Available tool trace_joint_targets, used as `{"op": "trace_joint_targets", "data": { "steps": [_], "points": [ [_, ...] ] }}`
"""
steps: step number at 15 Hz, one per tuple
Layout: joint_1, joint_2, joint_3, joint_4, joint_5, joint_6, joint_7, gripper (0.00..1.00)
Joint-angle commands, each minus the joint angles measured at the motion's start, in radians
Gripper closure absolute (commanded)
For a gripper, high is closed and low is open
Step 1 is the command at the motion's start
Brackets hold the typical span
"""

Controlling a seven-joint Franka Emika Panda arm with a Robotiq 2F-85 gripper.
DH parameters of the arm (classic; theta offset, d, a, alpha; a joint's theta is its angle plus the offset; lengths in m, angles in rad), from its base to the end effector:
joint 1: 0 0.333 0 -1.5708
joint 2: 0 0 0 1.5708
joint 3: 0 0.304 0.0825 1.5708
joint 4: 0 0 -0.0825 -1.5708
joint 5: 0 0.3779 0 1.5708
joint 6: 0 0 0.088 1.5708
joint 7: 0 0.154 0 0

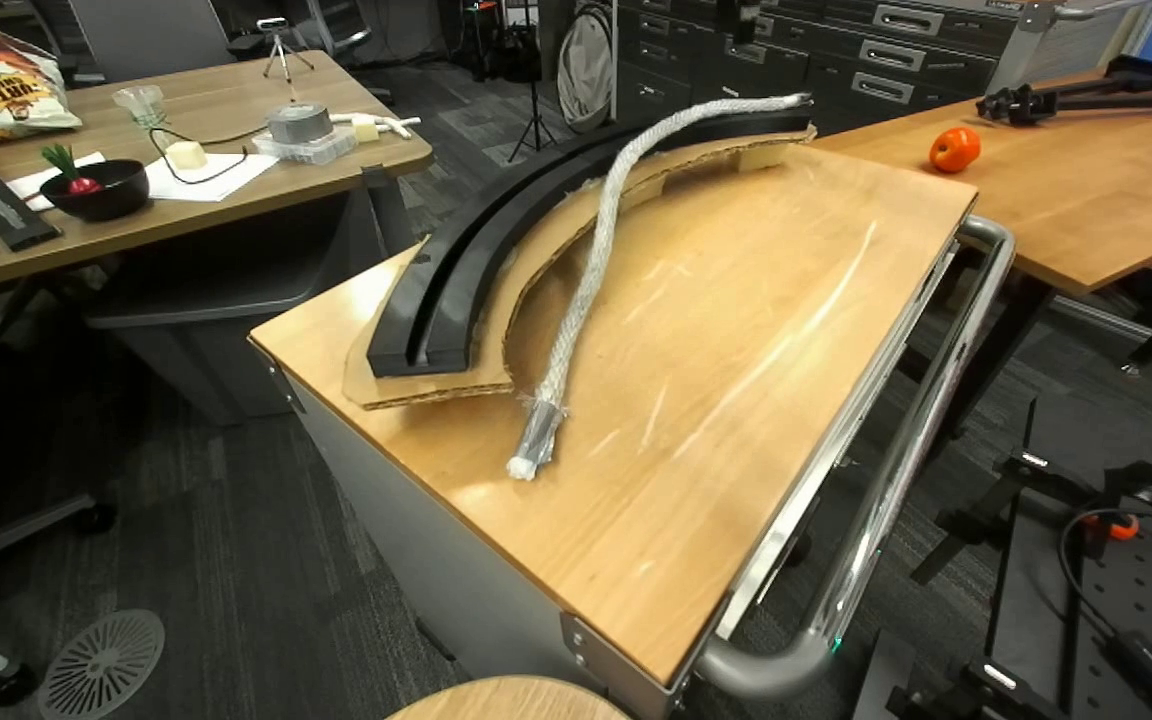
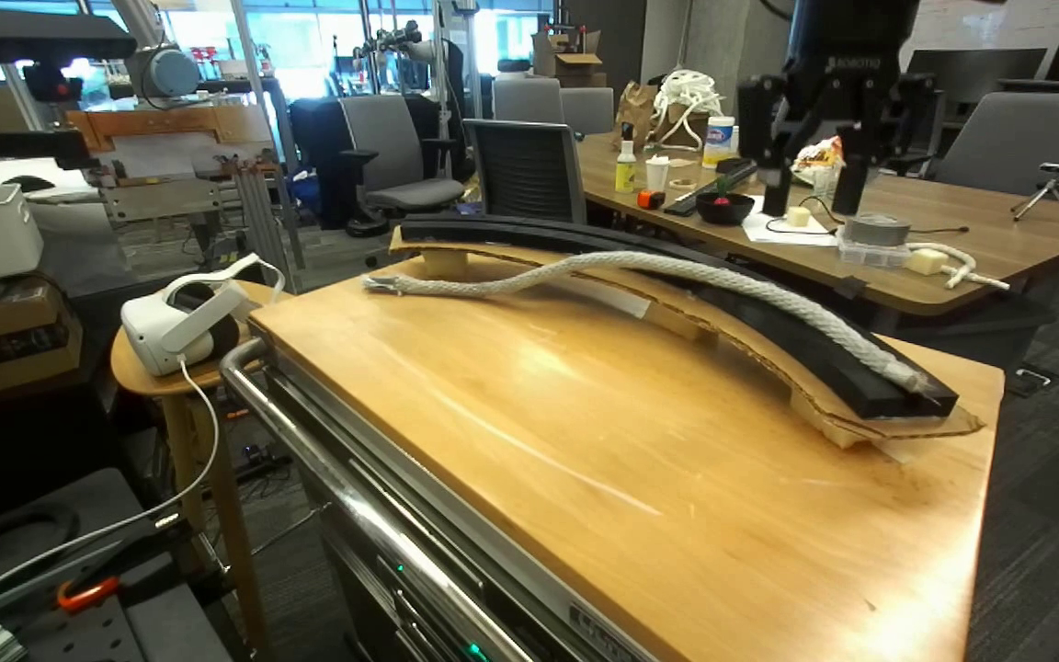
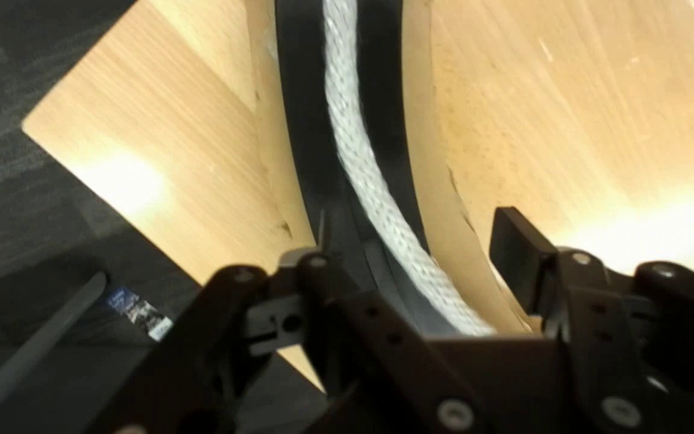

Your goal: Put the white rope on the black board

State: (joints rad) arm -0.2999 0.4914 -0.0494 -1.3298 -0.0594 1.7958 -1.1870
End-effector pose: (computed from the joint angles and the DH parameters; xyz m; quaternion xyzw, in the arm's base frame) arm 0.6446 -0.2373 0.3929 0.9087 0.4152 -0.0371 0.0205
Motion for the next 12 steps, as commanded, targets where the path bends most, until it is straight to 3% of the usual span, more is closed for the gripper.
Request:
{"op": "trace_joint_targets", "data": {
  "steps": [1, 3, 7, 8, 12],
  "points": [
    [-0.036, -0.149, 0.033, -0.063, 0.135, -0.069, -0.162, 0.05],
    [-0.015, -0.194, 0.018, -0.084, 0.123, -0.102, -0.273, 0.0],
    [0.008, -0.228, 0.017, -0.118, 0.153, -0.073, -0.462, 0.0],
    [0.019, -0.195, -0.01, -0.074, 0.123, -0.104, -0.384, 0.0],
    [0.029, -0.199, -0.006, -0.089, 0.135, -0.102, -0.437, 0.0]
  ]
}}
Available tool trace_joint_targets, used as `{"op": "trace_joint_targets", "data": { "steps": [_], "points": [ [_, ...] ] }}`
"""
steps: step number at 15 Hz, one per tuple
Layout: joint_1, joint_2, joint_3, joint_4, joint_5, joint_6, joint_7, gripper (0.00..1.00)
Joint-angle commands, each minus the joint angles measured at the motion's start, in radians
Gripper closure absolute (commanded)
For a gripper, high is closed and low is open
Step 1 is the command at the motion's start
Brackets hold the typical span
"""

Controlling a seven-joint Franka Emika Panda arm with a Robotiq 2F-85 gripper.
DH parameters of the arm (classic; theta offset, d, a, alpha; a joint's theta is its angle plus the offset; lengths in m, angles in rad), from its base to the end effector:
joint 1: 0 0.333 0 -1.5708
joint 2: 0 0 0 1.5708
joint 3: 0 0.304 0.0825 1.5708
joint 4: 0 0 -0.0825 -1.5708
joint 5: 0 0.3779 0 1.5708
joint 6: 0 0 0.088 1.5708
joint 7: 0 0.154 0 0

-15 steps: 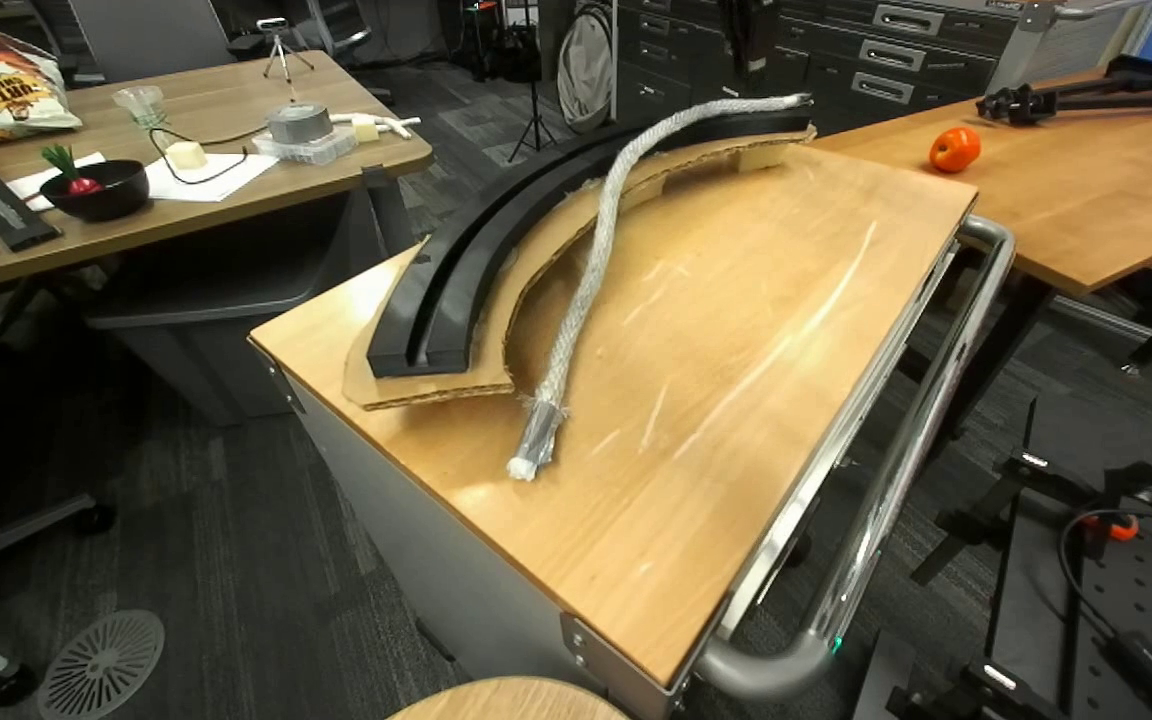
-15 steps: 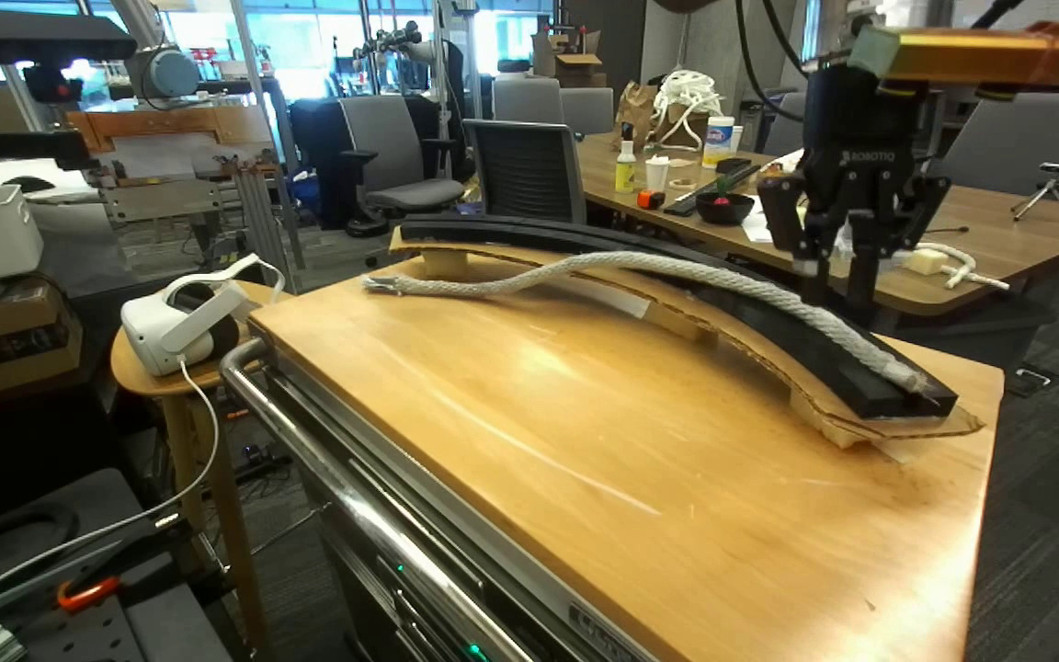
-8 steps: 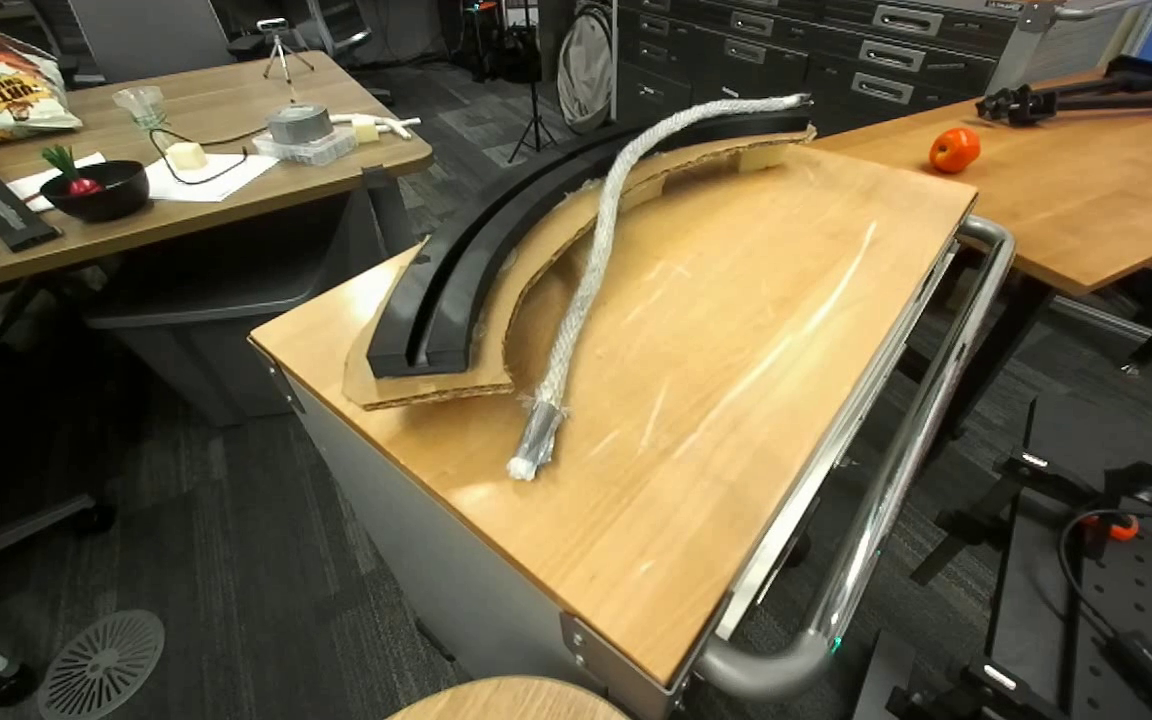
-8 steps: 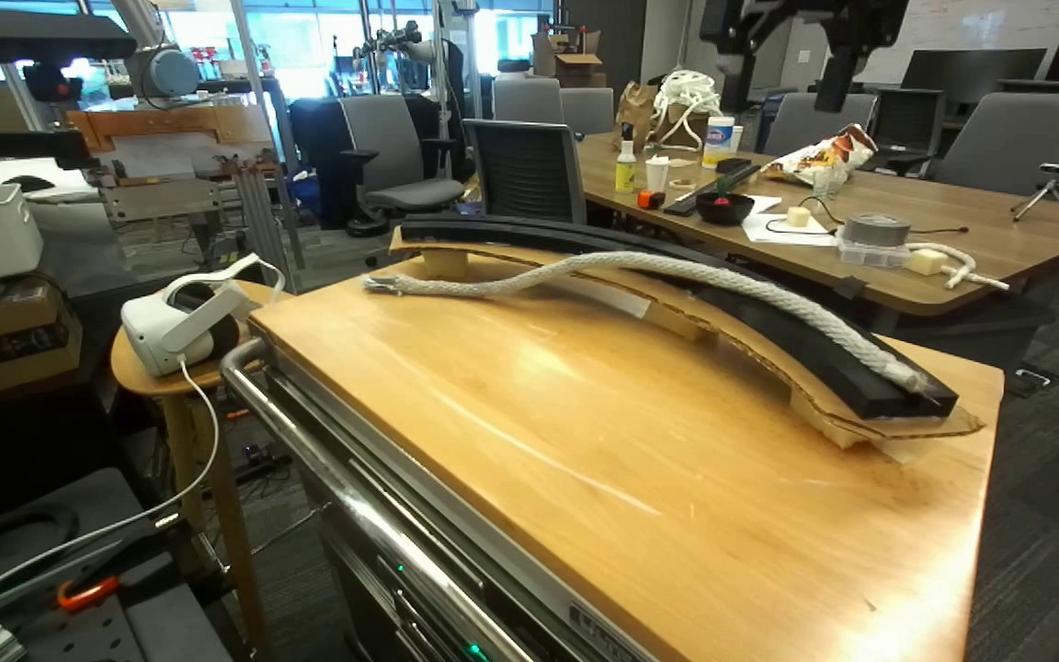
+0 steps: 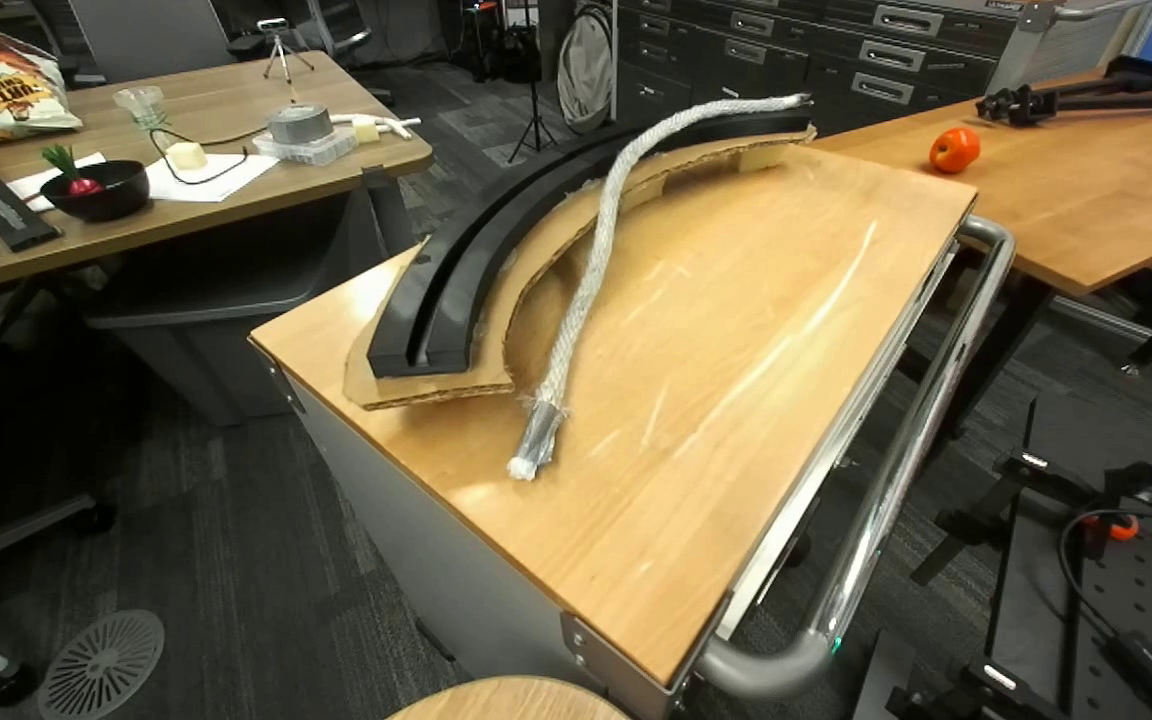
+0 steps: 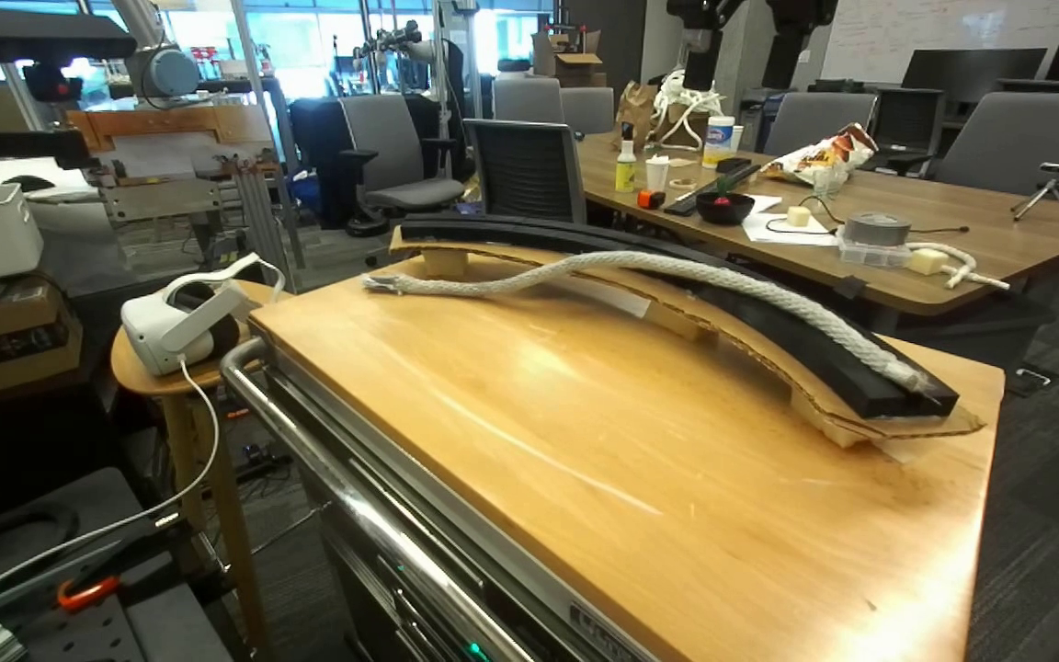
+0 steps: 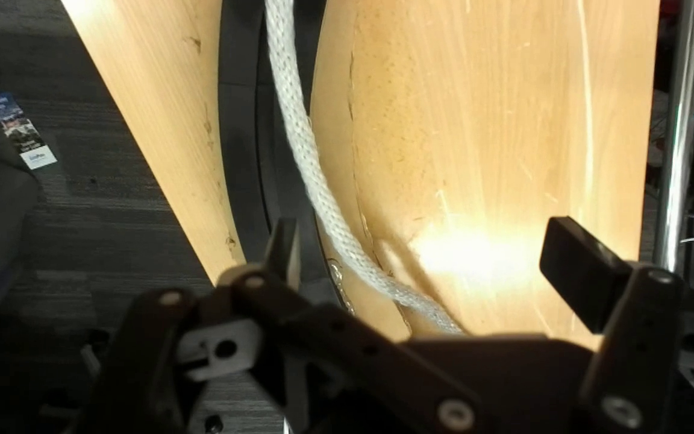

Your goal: Put the white rope on the black board

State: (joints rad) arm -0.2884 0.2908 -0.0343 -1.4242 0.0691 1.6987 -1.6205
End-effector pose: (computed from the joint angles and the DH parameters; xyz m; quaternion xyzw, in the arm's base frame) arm 0.6084 -0.1907 0.4728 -0.7988 -0.6008 -0.0197 0.0232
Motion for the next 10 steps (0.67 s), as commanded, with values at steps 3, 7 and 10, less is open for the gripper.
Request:
{"op": "trace_joint_targets", "data": {
  "steps": [3, 7, 10],
  "points": [
    [0.047, -0.055, -0.019, -0.102, -0.053, 0.14, -0.002, 0.0],
    [0.088, -0.145, -0.007, -0.327, -0.088, 0.387, -0.062, 0.0],
    [0.121, -0.208, 0.0, -0.488, -0.145, 0.475, -0.142, 0.0]
  ]
}}
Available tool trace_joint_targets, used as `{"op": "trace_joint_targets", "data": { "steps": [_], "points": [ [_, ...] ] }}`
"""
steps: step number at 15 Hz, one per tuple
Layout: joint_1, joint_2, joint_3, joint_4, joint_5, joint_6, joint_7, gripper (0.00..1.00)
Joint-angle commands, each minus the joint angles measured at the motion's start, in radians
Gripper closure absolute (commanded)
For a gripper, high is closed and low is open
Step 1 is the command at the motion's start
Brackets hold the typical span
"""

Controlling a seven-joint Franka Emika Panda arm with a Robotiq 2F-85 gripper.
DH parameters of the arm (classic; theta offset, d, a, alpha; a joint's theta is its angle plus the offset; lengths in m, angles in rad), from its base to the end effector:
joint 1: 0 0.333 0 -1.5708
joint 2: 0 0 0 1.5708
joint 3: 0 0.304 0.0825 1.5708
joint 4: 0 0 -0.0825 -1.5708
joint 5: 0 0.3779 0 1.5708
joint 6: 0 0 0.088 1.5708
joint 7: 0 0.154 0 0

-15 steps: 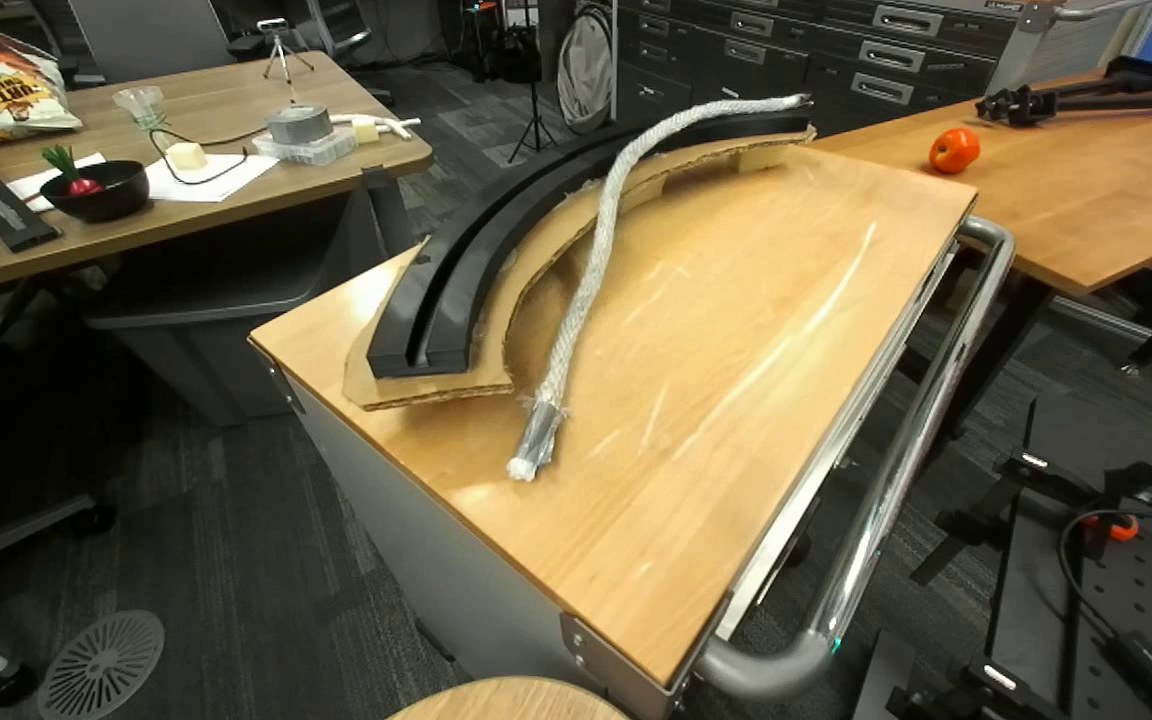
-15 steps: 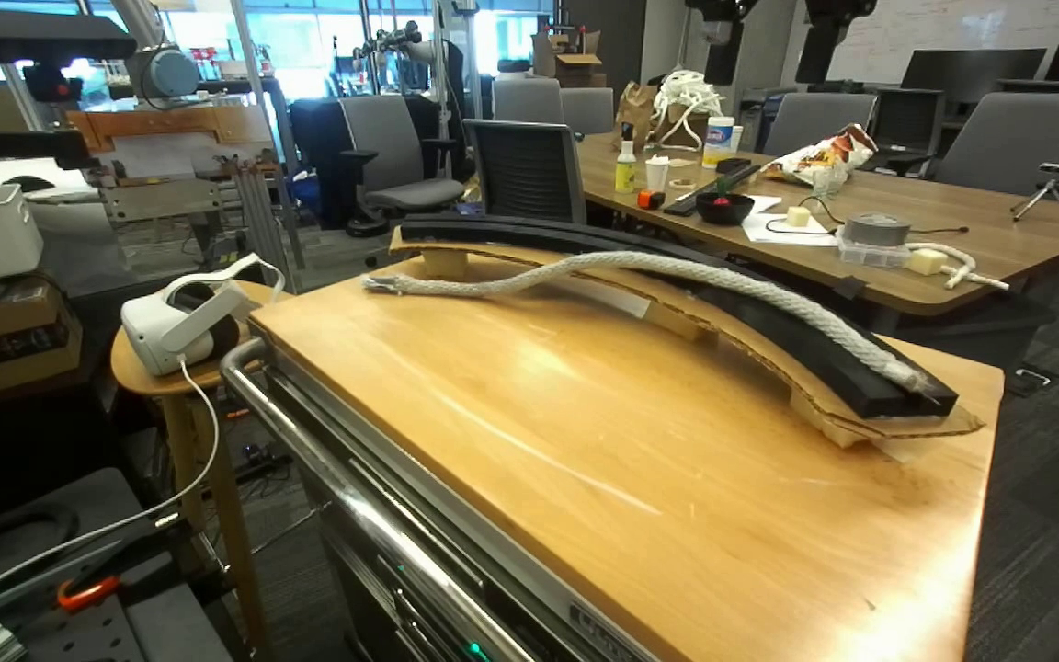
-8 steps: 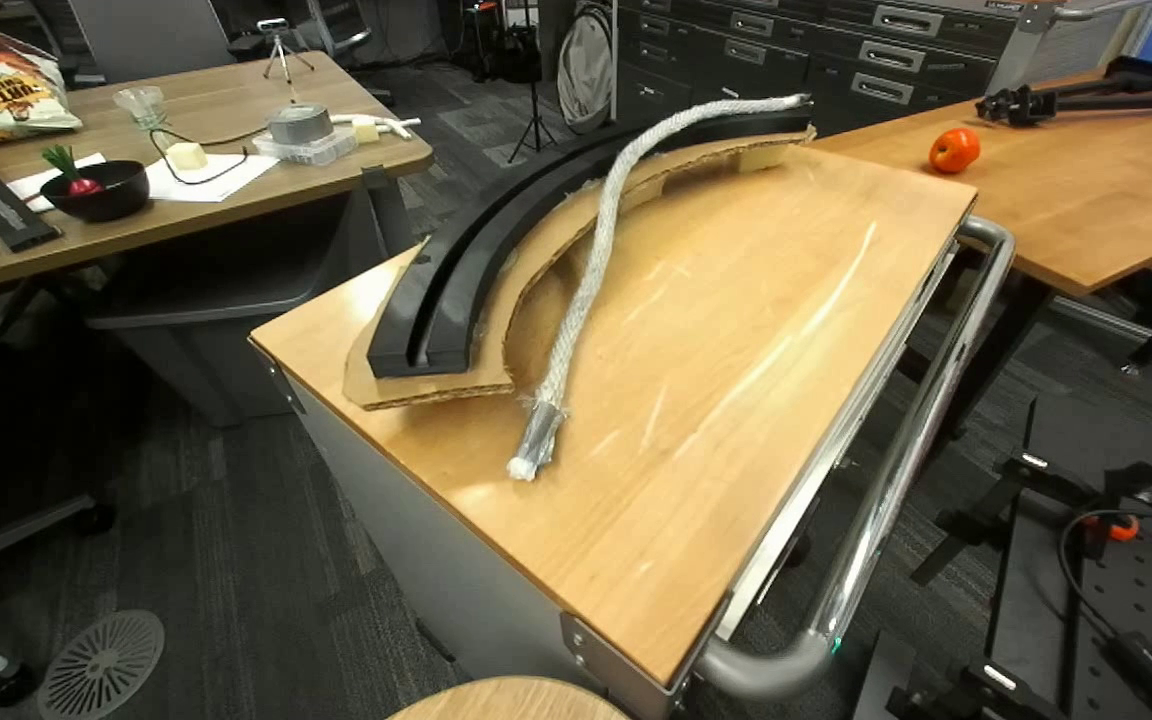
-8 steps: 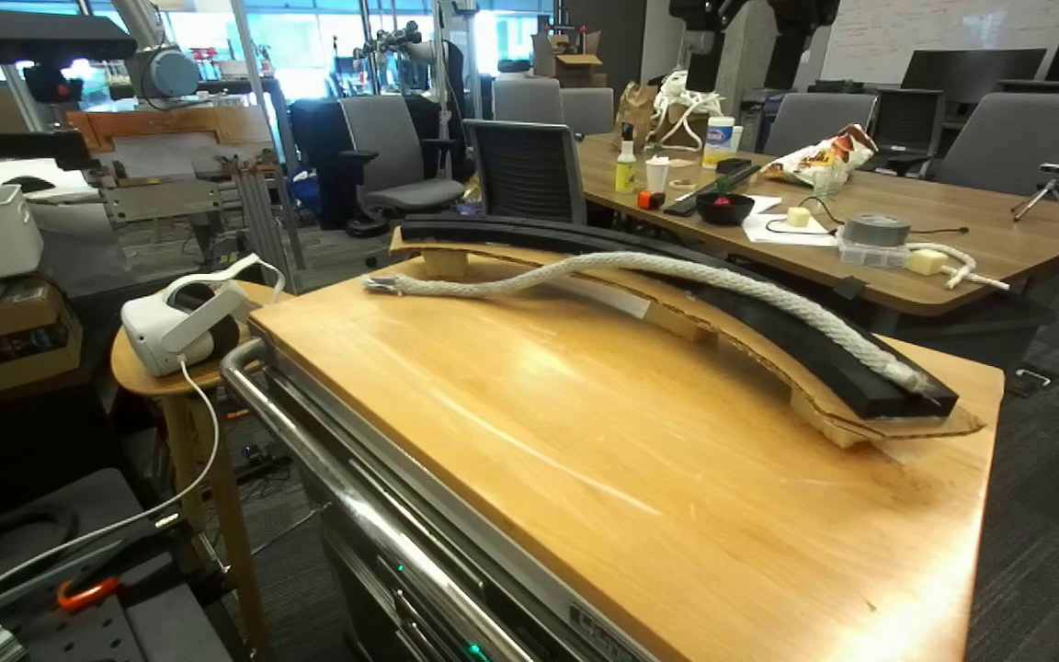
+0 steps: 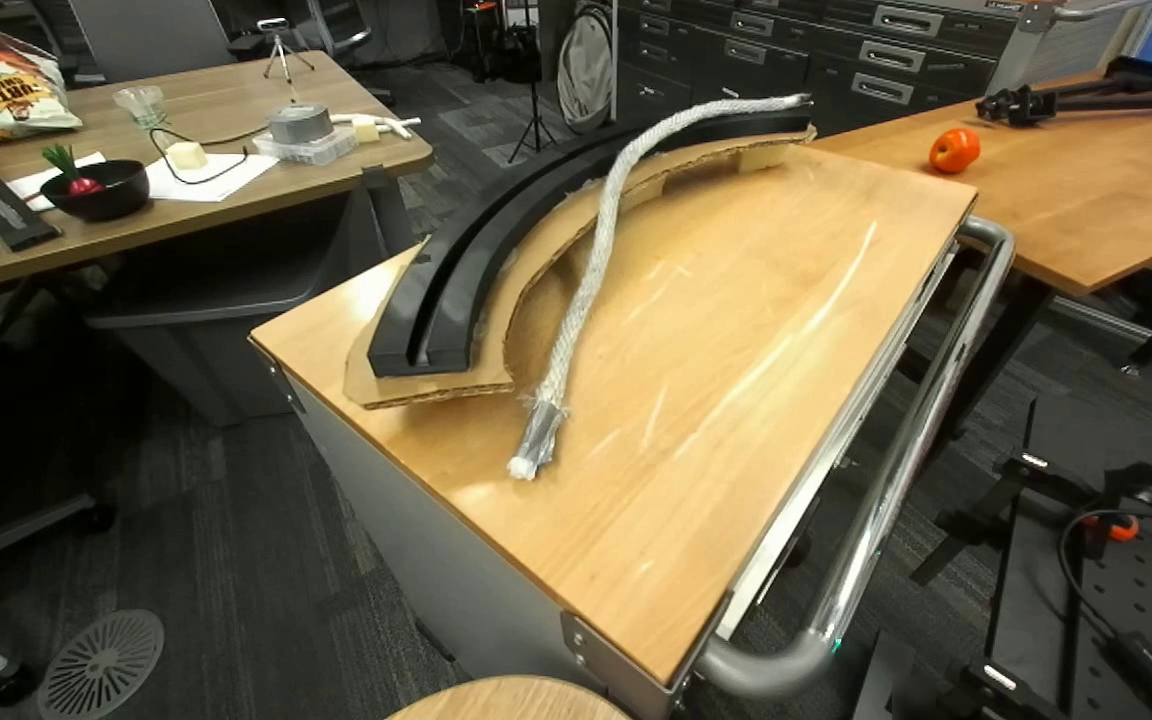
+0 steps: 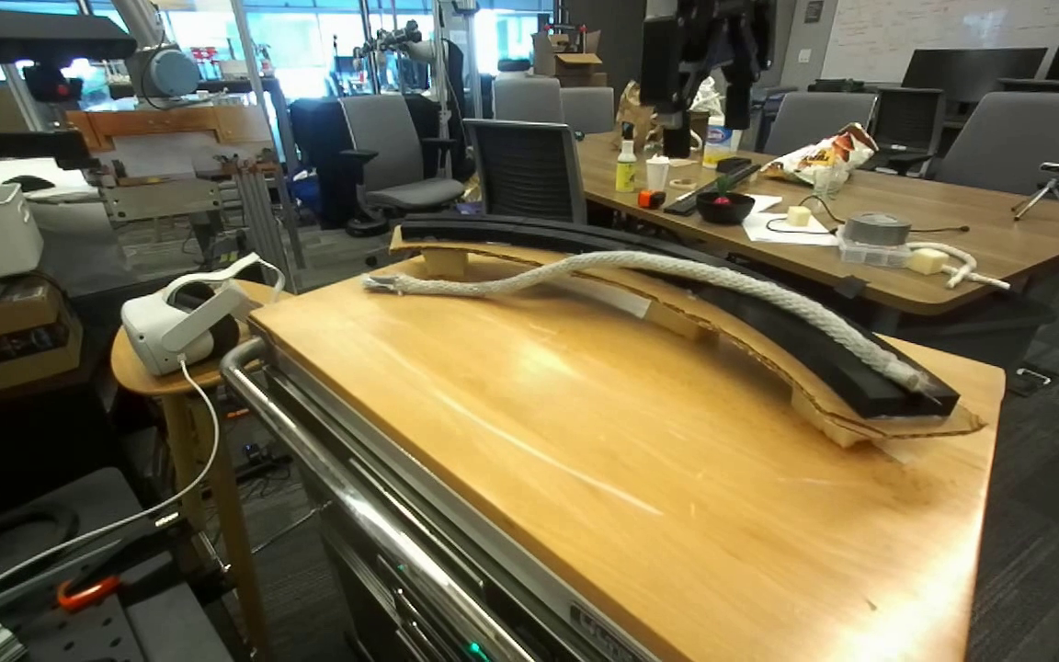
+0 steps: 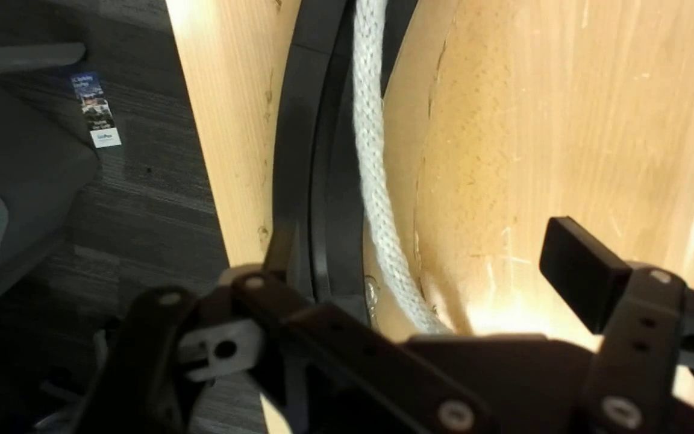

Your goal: Put the white rope on the black board

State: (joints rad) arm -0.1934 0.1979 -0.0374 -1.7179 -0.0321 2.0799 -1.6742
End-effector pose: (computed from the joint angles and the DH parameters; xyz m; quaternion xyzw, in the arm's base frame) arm 0.6189 -0.1473 0.4273 0.7432 0.6638 0.0327 0.0774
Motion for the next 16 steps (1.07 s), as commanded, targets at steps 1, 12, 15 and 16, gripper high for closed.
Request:
{"op": "trace_joint_targets", "data": {
  "steps": [1, 12, 15, 16],
  "points": [
    [0.032, -0.139, 0.008, -0.248, -0.036, 0.098, -0.135, 0.0],
    [0.128, -0.237, 0.002, -0.502, 0.213, 0.139, -0.417, 0.0],
    [0.132, -0.253, 0.0, -0.522, 0.213, 0.148, -0.42, 0.0],
    [0.134, -0.241, 0.0, -0.513, 0.221, 0.146, -0.428, 0.0]
  ]
}}
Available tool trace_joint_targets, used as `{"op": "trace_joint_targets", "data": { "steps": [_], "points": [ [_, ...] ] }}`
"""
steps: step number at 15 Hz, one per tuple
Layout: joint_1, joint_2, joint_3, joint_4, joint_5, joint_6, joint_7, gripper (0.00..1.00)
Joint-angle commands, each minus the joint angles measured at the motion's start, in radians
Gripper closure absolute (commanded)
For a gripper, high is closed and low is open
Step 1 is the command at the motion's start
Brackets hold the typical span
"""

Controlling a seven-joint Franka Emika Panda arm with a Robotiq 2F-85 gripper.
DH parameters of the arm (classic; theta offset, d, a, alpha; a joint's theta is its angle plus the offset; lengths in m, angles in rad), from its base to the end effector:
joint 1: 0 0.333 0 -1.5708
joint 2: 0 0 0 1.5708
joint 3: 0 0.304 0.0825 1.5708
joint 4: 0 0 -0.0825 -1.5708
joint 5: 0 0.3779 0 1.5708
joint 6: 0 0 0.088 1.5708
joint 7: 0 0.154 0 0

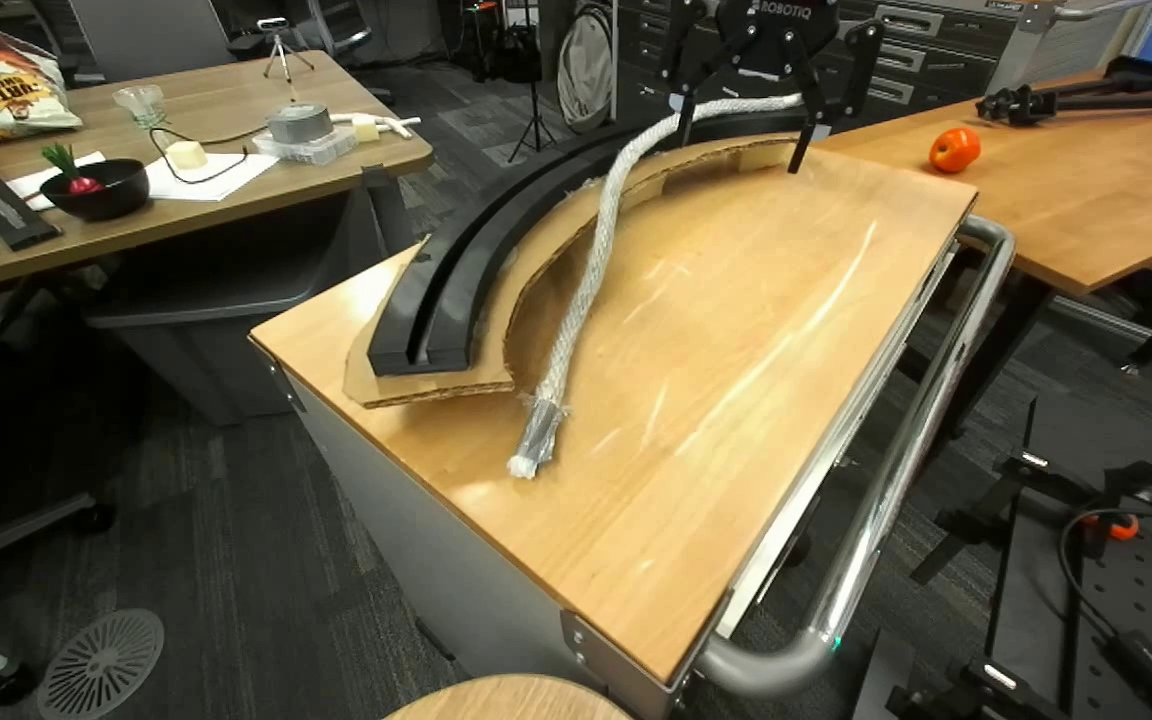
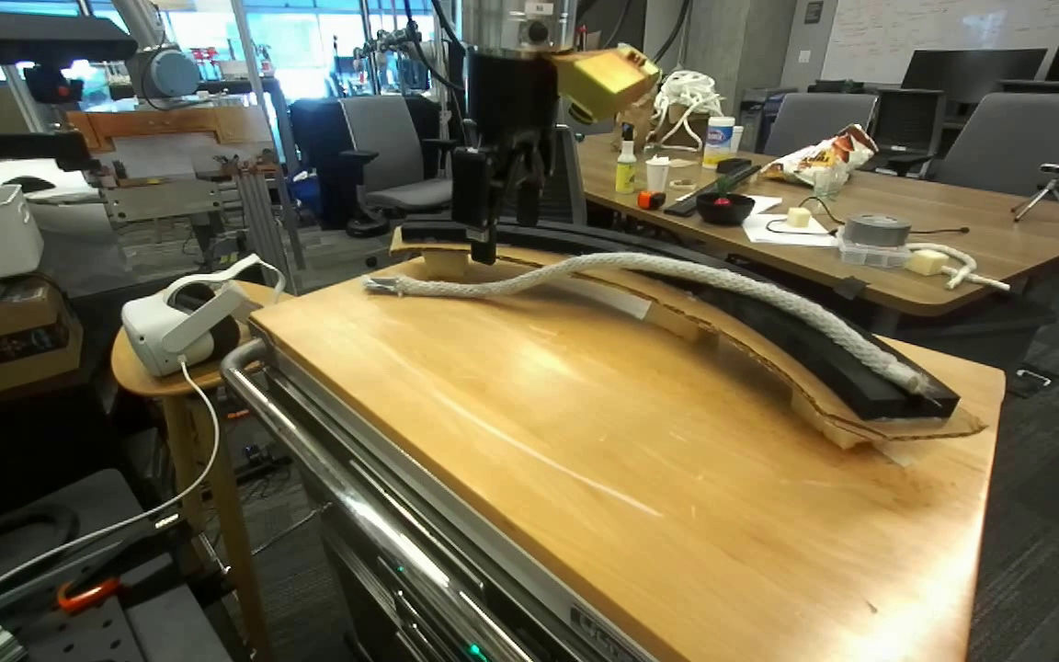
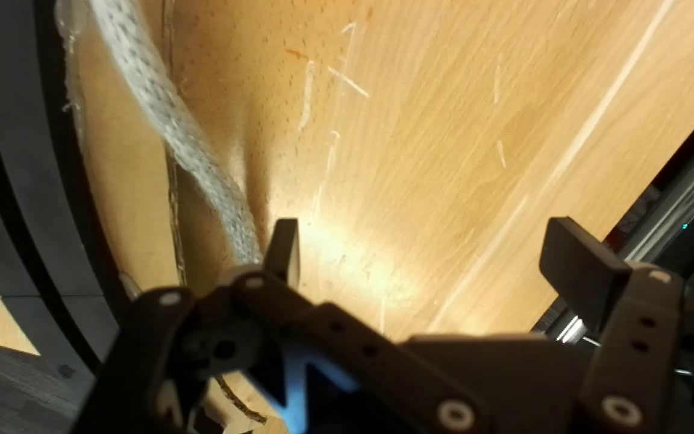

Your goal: Put the white rope on the black board

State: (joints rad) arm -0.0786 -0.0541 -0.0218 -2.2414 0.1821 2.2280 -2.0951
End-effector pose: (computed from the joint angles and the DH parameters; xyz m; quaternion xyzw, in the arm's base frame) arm 0.5155 -0.0395 0.3405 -0.5856 -0.8070 -0.0748 0.0156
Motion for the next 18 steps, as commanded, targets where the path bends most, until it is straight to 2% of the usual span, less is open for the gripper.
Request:
{"op": "trace_joint_targets", "data": {
  "steps": [1, 7, 10, 11, 12, 14, 18],
  "points": [
    [0.027, 0.03, -0.01, 0.023, 0.03, -0.003, -0.035, 0.0],
    [0.091, 0.121, 0.048, 0.062, 0.042, 0.012, -0.105, 0.0],
    [0.115, 0.184, 0.084, 0.113, 0.02, -0.018, -0.115, 0.0],
    [0.121, 0.204, 0.096, 0.126, 0.009, -0.018, -0.112, 0.05],
    [0.125, 0.223, 0.106, 0.138, 0.002, -0.019, -0.111, 0.26],
    [0.129, 0.261, 0.123, 0.161, -0.005, -0.017, -0.116, 0.3],
    [0.119, 0.321, 0.153, 0.195, 0.006, -0.02, -0.15, 0.61]
  ]
}}
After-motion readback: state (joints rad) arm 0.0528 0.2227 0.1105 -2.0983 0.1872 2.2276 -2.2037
